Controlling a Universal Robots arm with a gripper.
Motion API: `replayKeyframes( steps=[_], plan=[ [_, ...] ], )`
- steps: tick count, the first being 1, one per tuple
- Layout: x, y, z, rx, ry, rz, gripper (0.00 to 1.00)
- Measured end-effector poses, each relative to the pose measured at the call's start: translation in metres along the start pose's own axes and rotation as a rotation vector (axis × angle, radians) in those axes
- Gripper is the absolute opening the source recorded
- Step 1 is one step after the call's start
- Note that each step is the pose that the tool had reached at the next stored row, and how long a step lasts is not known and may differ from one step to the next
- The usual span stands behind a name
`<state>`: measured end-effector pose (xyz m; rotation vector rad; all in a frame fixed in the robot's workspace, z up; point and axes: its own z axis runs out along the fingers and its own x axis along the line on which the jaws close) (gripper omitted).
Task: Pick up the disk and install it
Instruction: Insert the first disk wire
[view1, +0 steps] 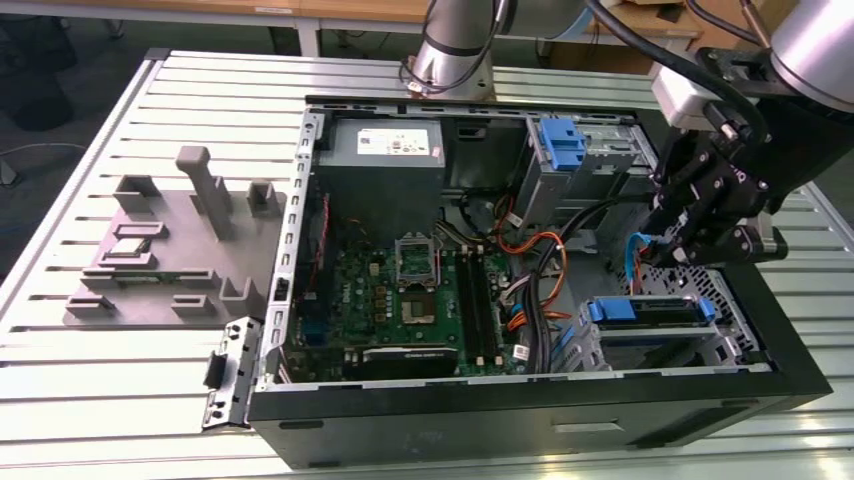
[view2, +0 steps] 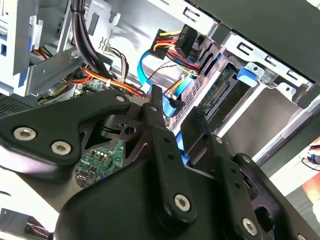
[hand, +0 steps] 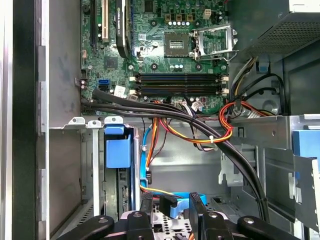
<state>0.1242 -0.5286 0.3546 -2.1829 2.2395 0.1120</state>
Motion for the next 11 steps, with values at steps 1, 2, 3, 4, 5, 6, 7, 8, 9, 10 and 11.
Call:
replayKeyframes(
  steps=[1,2,3,4,5,6,7,8,9,10,11],
  plan=[
    [0.0,0.0,0.0001,0.0,-0.0001,0.0,0.42],
    [0.0001,0.0,0.0002,0.0,-0.0003,0.0,0.42],
    [0.0002,0.0,0.0002,0.0,-0.0003,0.0,0.42],
    [0.0002,0.0,0.0002,-0.0001,-0.0003,0.0,0.42],
    [0.0002,0.0,0.0001,0.0,-0.0002,0.0,0.42],
    [0.0002,0.0,0.0001,0.0,-0.0002,0.0,0.42],
    [0.0002,0.0,0.0001,0.0,-0.0002,0.0,0.42],
    [0.0002,0.0,0.0001,-0.0001,-0.0002,0.0,0.42],
    [0.0002,0.0,0.0002,0.0,-0.0003,0.0,0.42],
    [0.0002,0.0,0.0001,0.0,-0.0003,0.0,0.42],
    [0.0002,0.0,0.0001,-0.0001,-0.0002,0.0,0.4]
  ],
)
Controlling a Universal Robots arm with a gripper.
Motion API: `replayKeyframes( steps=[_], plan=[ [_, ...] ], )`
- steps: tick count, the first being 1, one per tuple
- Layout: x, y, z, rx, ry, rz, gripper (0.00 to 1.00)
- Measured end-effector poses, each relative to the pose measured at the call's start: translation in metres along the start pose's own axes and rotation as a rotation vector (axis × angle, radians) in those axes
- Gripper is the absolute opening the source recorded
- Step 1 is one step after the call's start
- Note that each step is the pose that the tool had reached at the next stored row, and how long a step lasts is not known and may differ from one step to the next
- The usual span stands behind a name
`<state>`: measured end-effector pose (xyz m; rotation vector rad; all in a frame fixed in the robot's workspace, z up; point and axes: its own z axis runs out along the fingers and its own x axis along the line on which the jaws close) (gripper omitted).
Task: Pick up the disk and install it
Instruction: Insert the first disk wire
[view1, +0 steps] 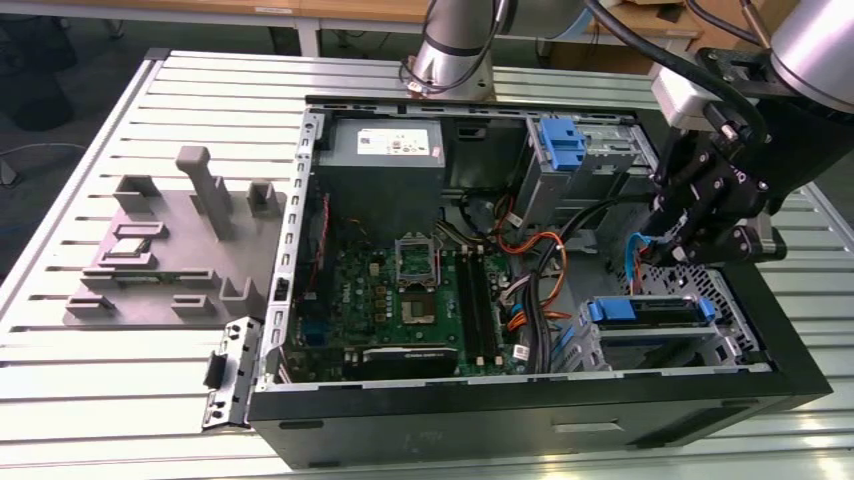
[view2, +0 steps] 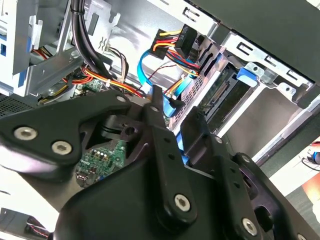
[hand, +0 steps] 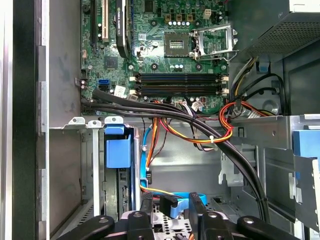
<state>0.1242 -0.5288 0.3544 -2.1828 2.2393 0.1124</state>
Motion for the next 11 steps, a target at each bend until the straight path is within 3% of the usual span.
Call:
replayKeyframes(
  steps=[2,3,9,11],
  plan=[
    [0.0,0.0,0.0,0.0,0.0,0.0,0.4],
    [0.0,0.0,0.0,0.0001,0.0,0.0,0.34],
    [0.0001,0.0,0.0,0.0,0.0,0.0,0.32],
    [0.0001,0.0,0.0,0.0,0.0,0.0,0.2]
  ],
)
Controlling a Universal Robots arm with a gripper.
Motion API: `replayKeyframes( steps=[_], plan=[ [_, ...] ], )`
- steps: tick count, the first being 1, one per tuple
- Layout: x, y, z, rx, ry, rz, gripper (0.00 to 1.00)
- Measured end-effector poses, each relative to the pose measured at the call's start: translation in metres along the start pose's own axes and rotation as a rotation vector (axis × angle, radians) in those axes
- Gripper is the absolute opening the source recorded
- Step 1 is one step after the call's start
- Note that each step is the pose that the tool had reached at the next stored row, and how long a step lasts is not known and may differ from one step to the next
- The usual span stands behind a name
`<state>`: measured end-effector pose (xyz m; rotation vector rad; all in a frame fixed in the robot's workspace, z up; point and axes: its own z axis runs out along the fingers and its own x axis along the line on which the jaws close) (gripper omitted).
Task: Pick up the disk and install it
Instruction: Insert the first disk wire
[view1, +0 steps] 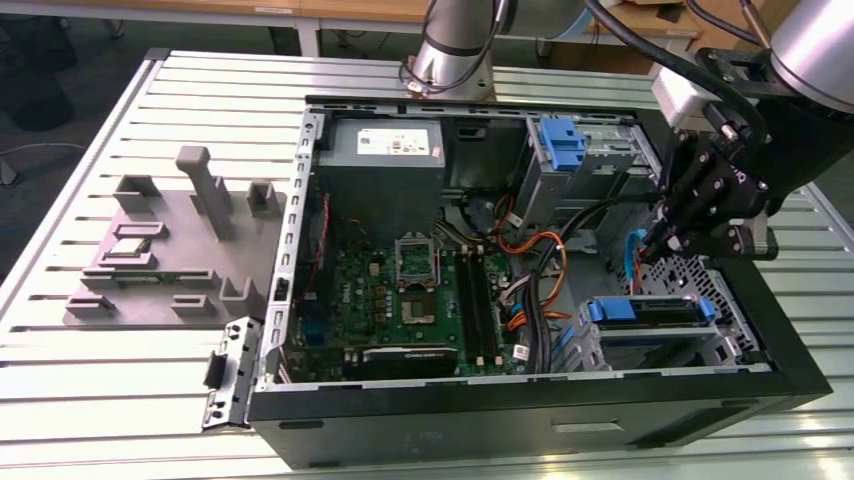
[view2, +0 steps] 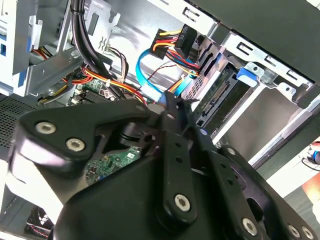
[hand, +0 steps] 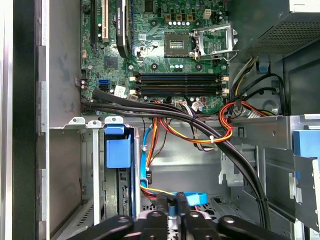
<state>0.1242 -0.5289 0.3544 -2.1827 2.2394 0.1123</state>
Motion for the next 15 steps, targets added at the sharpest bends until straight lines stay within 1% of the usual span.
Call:
replayKeyframes(
  steps=[1,2,10,12,15],
  plan=[
    [0.0,0.0,0.0,0.0,0.0001,0.0,0.2],
    [0.0,0.0,0.0,0.0,0.0,0.0,0.16],
    [0.0001,0.0,0.0,0.0,0.0,0.0,0.16],
    [0.0012,0.0,0.0,0.0,-0.0001,0.0,0.16],
    [0.0053,-0.0001,-0.0003,0.0,-0.0002,0.0,0.16]
  ],
)
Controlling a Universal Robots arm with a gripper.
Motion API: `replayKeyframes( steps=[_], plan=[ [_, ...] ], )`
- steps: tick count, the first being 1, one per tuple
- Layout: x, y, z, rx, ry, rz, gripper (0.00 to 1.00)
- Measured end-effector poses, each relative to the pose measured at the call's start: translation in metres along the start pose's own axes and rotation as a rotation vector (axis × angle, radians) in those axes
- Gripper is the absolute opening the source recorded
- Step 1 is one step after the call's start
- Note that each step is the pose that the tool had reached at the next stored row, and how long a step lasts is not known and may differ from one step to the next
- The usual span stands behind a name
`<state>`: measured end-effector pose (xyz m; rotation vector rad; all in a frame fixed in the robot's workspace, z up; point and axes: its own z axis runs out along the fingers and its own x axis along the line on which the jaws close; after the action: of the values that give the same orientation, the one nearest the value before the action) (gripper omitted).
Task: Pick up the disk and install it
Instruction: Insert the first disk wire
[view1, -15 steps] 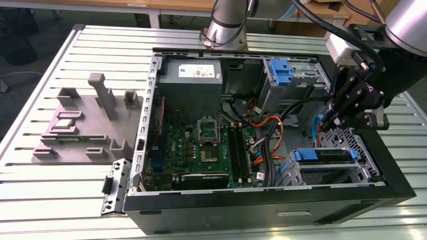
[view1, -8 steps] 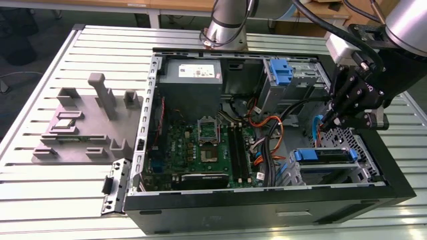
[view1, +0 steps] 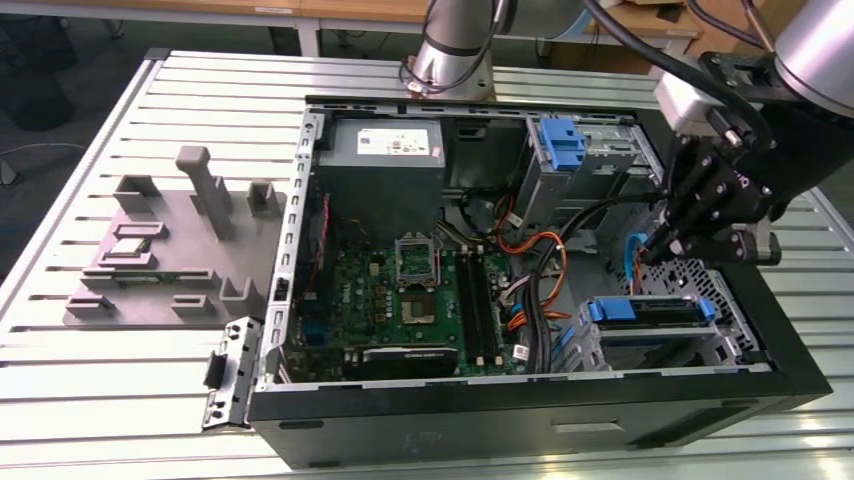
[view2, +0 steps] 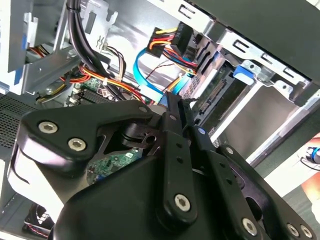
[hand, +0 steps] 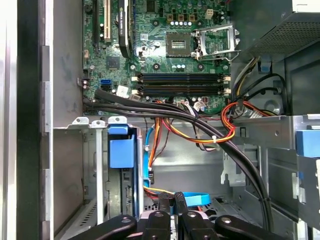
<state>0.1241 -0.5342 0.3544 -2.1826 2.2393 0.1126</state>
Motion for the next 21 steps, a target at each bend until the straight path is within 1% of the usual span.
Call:
replayKeyframes(
  steps=[7,15,21],
  plan=[
    [0.0104,-0.0003,-0.0006,0.0,-0.0001,0.0,0.16],
    [0.0112,-0.0003,-0.0007,0.0,-0.0002,0.0,0.16],
    [0.016,-0.0005,-0.0006,0.0006,-0.0004,-0.001,0.16]
  ],
)
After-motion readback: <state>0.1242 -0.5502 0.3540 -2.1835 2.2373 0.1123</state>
